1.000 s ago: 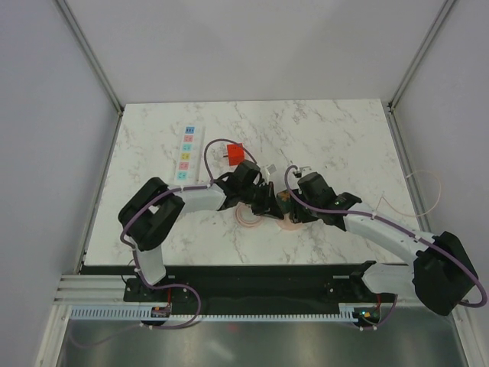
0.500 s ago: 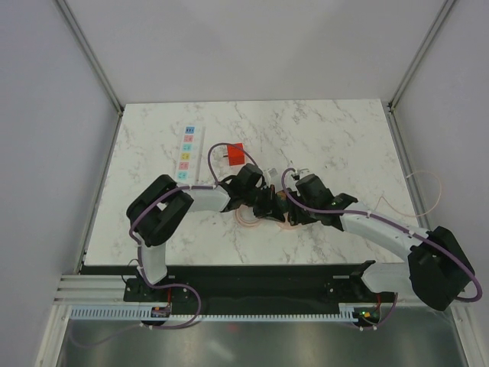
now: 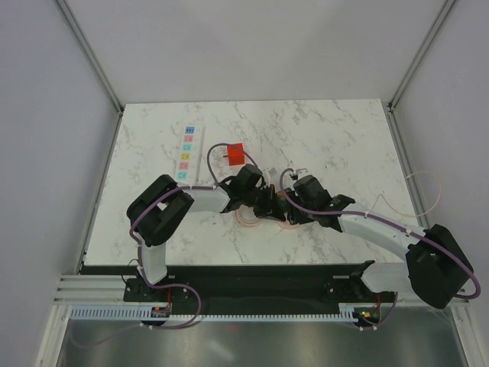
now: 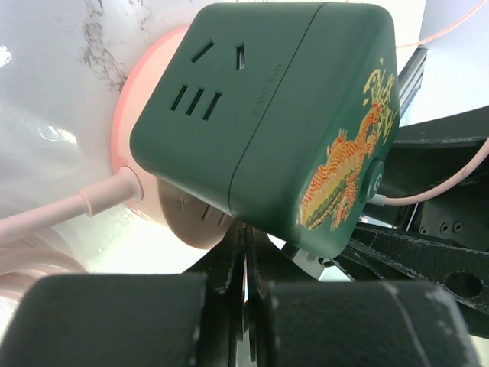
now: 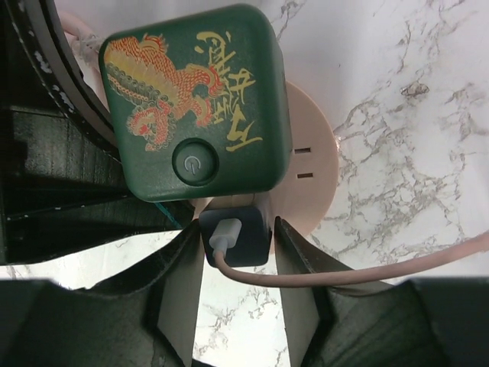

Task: Pull the plug off the socket

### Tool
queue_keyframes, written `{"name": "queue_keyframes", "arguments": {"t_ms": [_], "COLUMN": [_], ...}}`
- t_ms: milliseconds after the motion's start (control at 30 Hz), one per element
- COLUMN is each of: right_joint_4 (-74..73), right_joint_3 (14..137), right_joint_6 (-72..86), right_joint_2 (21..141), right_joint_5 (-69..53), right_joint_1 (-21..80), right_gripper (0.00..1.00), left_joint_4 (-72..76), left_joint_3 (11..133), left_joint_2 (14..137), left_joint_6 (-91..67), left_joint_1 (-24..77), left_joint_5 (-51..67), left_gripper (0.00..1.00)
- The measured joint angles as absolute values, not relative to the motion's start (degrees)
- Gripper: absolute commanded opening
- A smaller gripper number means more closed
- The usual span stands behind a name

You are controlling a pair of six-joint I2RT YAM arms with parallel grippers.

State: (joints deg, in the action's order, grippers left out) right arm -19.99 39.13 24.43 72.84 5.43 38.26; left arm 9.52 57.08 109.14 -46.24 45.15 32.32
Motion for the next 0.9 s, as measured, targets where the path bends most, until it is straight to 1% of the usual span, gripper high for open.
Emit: {"name": "queue_keyframes", "arguments": {"t_ms": [233, 267, 333, 467, 567, 633, 667, 767, 900], "right_joint_4": [-19.1, -19.1, -18.9, -18.8, -19.1, -19.7, -20.0, -21.1, -22.0], "right_joint_3": [38.8, 38.8, 38.5, 37.7, 37.3, 37.2, 37.2, 37.2, 37.3], "right_joint_6": [25.0, 25.1, 25.3, 25.8, 26.1, 26.3, 26.5, 26.9, 27.7], "right_joint_2": [72.8, 72.8, 72.4, 71.3, 70.6, 70.3, 70.1, 69.6, 69.1], "right_joint_5": [8.5, 8.9, 9.6, 10.3, 10.5, 10.7, 10.8, 11.1, 11.3], "right_joint_1": [40.0, 40.2, 40.6, 40.9, 41.1, 41.1, 41.1, 41.1, 41.1], "right_gripper": [0.38, 0.34, 0.31, 0.18, 0.11, 0.08, 0.05, 0.00, 0.00], "left_joint_4": [10.0, 10.0, 10.0, 10.0, 9.8, 9.7, 9.6, 8.7, 6.7], "left_joint_3": [56.9, 56.9, 56.9, 56.9, 57.1, 57.2, 57.3, 57.8, 59.0], "left_joint_2": [109.1, 109.1, 109.1, 109.1, 109.1, 109.1, 109.1, 109.1, 109.1], "left_joint_6": [-47.0, -47.1, -47.2, -47.2, -47.2, -47.2, -47.2, -47.2, -47.1], "left_joint_1": [45.2, 45.2, 45.3, 45.7, 46.0, 46.2, 46.3, 46.7, 47.4], "left_joint_5": [31.9, 31.9, 31.6, 31.0, 30.5, 30.1, 30.0, 29.5, 28.1], "left_gripper": [0.02, 0.02, 0.02, 0.02, 0.02, 0.02, 0.02, 0.02, 0.02]}}
